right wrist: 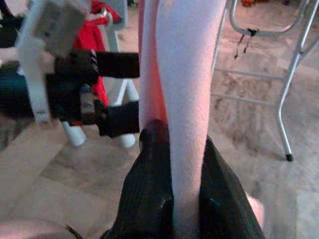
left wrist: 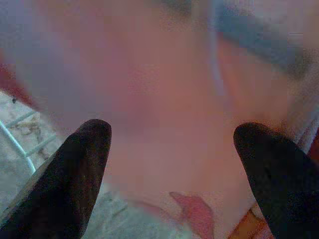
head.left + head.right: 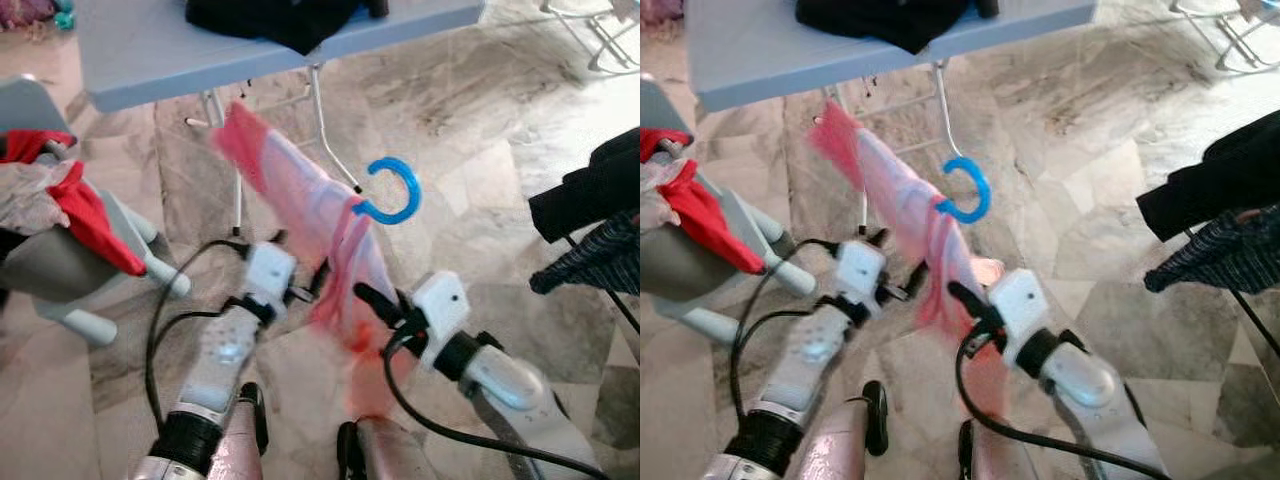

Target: Hang hanger

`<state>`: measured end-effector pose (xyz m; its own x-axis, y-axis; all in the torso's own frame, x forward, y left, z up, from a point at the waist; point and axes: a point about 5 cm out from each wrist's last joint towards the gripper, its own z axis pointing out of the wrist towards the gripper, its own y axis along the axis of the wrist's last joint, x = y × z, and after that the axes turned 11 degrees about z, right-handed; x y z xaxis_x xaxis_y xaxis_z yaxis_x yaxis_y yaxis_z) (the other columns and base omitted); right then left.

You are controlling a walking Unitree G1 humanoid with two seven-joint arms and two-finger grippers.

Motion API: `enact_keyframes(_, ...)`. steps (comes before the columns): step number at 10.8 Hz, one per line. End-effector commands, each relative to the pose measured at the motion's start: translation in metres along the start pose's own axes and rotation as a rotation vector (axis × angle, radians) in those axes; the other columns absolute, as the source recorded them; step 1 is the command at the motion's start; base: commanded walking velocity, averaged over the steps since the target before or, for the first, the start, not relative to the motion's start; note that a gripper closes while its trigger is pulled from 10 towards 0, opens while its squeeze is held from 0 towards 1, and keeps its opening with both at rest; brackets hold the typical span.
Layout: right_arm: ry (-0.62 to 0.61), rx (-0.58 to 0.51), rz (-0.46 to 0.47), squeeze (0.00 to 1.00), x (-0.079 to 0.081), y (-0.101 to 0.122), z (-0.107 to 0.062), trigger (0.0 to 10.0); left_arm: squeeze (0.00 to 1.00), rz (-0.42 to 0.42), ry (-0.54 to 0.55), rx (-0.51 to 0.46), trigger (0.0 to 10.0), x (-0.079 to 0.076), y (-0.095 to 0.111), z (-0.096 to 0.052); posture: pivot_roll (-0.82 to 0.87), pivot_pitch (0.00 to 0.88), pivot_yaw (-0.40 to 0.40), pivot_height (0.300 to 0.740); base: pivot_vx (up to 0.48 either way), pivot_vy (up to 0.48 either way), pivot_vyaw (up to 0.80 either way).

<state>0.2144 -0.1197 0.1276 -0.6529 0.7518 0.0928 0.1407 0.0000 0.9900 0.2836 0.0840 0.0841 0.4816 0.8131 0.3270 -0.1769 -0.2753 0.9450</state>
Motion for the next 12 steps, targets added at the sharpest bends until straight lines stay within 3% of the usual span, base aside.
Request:
enact_keyframes(1,0.042,-0.034,0.013,0.0,0.008,0.007,0.0,10.0,0.0,-0.005,-0.023,0.004,10.0,-0.008,-0.002,-0.001,-0.12,0.265,-0.023,0.74,0.0,0.0,0.0)
enact_keyframes(5,0.042,-0.051,0.016,0.0,0.008,0.009,0.003,10.0,0.0,-0.013,-0.043,-0.01,10.0,-0.014,0.002,0.005,-0.13,0.26,-0.017,0.74,0.0,0.0,0.0)
enact_keyframes(7,0.106,-0.056,0.052,0.0,0.016,0.013,0.007,10.0,0.0,0.004,-0.029,-0.012,10.0,-0.011,0.001,0.006,-0.12,0.256,-0.019,0.74,0.0,0.0,0.0)
enact_keyframes(9,0.212,0.09,0.086,0.0,0.02,0.0,-0.021,10.0,0.0,0.047,0.122,0.017,10.0,0.023,-0.003,0.007,-0.13,0.256,-0.021,0.74,0.0,0.0,0.0)
enact_keyframes(12,0.22,0.253,0.057,0.0,0.012,-0.015,-0.046,10.0,0.0,0.088,0.279,0.047,10.0,0.061,-0.006,0.007,-0.14,0.257,-0.021,0.74,0.0,0.0,0.0)
